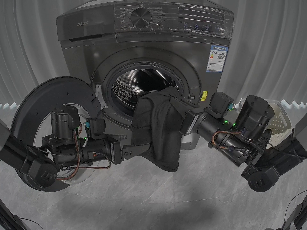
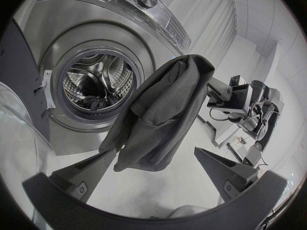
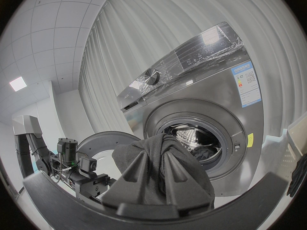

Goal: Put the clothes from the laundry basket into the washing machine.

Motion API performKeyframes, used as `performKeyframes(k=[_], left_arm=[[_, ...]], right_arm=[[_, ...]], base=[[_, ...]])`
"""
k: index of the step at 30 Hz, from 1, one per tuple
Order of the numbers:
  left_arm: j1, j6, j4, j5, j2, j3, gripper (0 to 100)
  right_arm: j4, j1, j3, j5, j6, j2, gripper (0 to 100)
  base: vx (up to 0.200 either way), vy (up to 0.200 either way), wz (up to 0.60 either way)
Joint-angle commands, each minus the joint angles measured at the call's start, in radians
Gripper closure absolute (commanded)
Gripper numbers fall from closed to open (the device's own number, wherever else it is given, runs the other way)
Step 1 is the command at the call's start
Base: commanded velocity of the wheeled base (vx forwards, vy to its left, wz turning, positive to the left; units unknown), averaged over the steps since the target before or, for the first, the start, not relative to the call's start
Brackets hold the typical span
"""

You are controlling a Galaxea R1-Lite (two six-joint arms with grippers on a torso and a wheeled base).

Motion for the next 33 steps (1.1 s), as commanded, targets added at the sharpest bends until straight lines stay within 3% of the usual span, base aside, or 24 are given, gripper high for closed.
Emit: performKeyframes(k=[1,6,12,18,29,30,33], left_arm=[[0.002,-0.001,-0.006,-0.014,0.032,-0.014,0],[0.002,-0.015,-0.078,-0.041,0.082,-0.02,0],[-0.003,-0.092,-0.284,-0.057,0.156,-0.021,0],[-0.026,-0.143,-0.348,-0.081,0.159,-0.018,0],[-0.035,-0.15,-0.394,-0.095,0.174,-0.021,0],[-0.035,-0.15,-0.409,-0.088,0.181,-0.023,100],[-0.032,-0.153,-0.432,-0.086,0.185,-0.02,100]], right_arm=[[-0.002,0.002,0.0,0.0,0.0,-0.001,100],[-0.005,0.0,0.004,0.0,0.0,-0.001,100],[-0.005,-0.003,0.009,0.0,0.0,0.001,100],[-0.005,-0.003,0.009,0.0,0.0,0.002,100],[-0.01,-0.001,0.008,0.0,0.0,0.008,100],[-0.01,-0.005,0.008,0.0,0.0,0.008,100],[-0.01,-0.005,0.009,0.0,0.0,0.008,100]], base=[[0.0,0.0,0.0],[0.0,0.0,0.0],[0.0,0.0,0.0],[0.0,0.0,0.0],[0.0,0.0,0.0],[0.0,0.0,0.0],[0.0,0.0,0.0]])
